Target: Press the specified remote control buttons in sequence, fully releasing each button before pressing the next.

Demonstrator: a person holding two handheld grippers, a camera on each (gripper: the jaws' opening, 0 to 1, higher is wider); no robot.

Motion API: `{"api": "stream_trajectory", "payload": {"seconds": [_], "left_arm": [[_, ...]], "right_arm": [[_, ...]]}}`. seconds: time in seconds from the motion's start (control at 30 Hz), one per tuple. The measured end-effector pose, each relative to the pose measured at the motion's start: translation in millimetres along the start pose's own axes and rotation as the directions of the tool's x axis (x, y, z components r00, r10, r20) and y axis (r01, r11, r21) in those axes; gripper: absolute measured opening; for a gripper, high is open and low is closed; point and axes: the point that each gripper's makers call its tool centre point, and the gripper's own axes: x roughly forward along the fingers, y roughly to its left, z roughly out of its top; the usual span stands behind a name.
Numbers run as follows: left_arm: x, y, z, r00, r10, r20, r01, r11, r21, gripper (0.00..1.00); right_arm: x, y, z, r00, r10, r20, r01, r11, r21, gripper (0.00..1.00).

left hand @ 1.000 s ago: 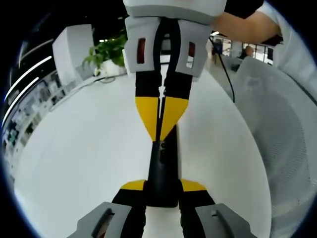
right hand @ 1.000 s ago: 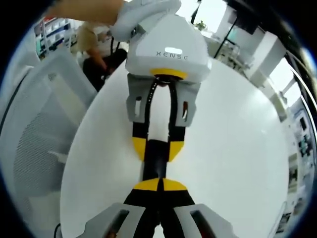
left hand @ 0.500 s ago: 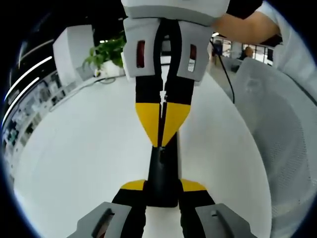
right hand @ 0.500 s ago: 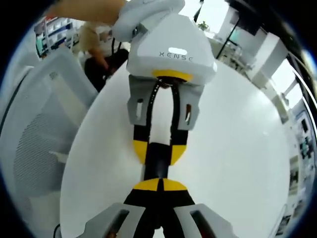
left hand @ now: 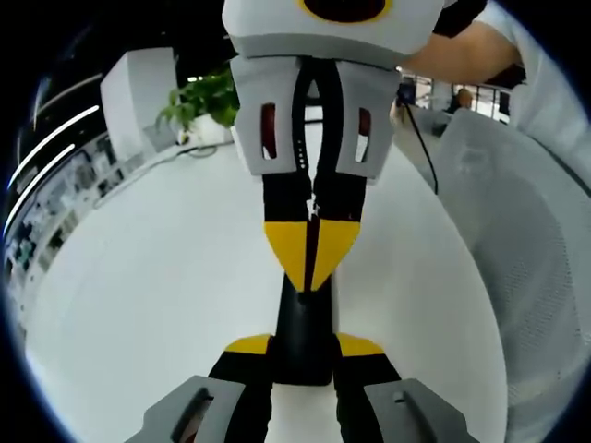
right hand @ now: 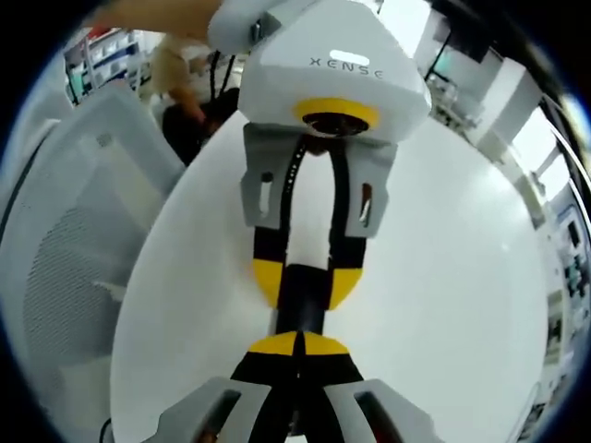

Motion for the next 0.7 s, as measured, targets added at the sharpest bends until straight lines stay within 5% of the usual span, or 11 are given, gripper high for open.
{"api": "stream_trajectory", "payload": {"seconds": [0.7], "left_arm": [[0.1, 0.3, -0.4, 1.0, 0.0, 0.01, 0.0, 1.0, 0.0, 0.24]], "right_arm": [[11.6, 1.5, -3.2, 1.0, 0.023, -0.003, -0.023, 1.0, 0.007, 0.0]]}}
